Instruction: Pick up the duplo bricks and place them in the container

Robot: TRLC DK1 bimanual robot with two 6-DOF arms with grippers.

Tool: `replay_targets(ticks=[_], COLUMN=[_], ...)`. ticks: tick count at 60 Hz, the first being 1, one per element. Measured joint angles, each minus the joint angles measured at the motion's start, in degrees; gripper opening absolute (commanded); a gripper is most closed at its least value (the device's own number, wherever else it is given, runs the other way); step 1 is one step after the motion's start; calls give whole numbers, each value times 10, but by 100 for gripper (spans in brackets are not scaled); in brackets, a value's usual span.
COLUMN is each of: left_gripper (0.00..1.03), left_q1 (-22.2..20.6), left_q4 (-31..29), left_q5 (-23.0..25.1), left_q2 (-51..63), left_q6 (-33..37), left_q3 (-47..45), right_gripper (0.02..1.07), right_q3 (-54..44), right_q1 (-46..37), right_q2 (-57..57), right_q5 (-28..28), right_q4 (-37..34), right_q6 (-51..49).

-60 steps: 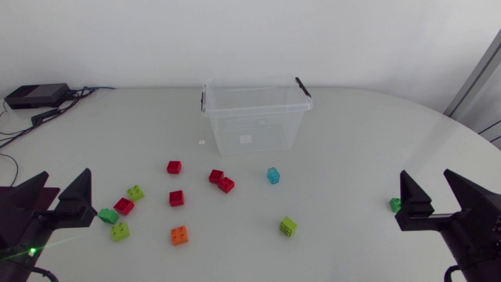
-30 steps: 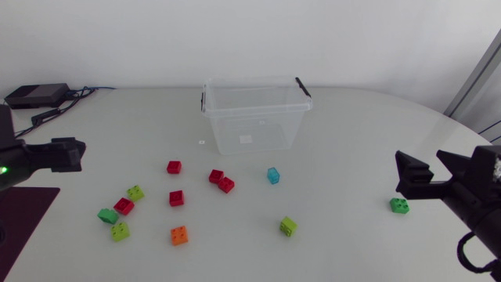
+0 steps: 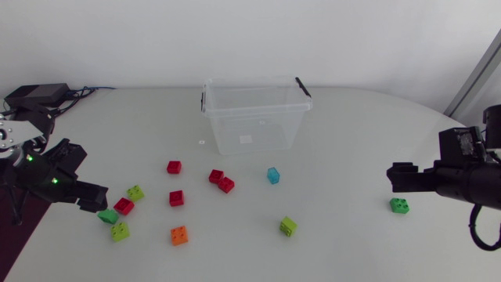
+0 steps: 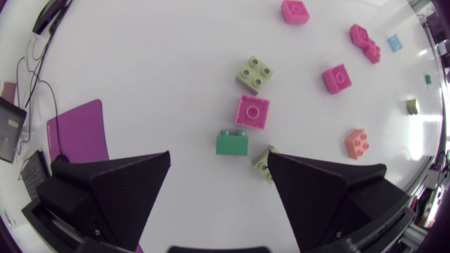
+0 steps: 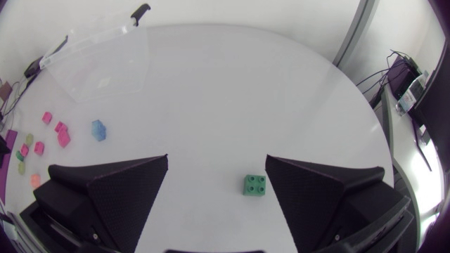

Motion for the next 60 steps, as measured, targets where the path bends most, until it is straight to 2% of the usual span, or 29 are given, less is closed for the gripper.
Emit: replay_targets(ticks=[4, 8, 16, 18, 23, 25, 30, 33, 41, 55, 60], left_gripper=[92, 90, 85, 81, 81, 75, 68, 58, 47, 38, 35], left_q1=[5, 5, 5, 5, 5, 5, 5, 6, 14, 14, 14], left_q4=[-4, -8, -9, -8, -6, -3, 8, 15, 31, 50, 53], left_q5=[3, 4, 12, 20, 30, 31, 41, 51, 62, 64, 64], left_q2=[28, 46, 71, 76, 89, 94, 101, 107, 120, 146, 154], left_q6=[30, 46, 69, 73, 73, 73, 73, 73, 72, 63, 56], left_q3=[0, 0, 0, 1, 5, 7, 7, 7, 7, 7, 7], right_gripper=[102, 102, 102, 102, 102, 102, 102, 102, 102, 102, 102], right_q3=[41, 64, 63, 63, 63, 61, 58, 56, 44, 42, 34], right_q1=[-3, -8, -21, -22, -22, -23, -27, -30, -33, -38, -51], right_q2=[36, 66, 73, 73, 73, 71, 61, 52, 34, 28, 33], right_q5=[0, -1, -30, -41, -45, -45, -53, -58, -58, -58, -59], right_q4=[-58, -76, -75, -75, -75, -75, -75, -75, -75, -74, -55], right_q6=[-42, -66, -101, -104, -109, -111, -111, -113, -113, -113, -113])
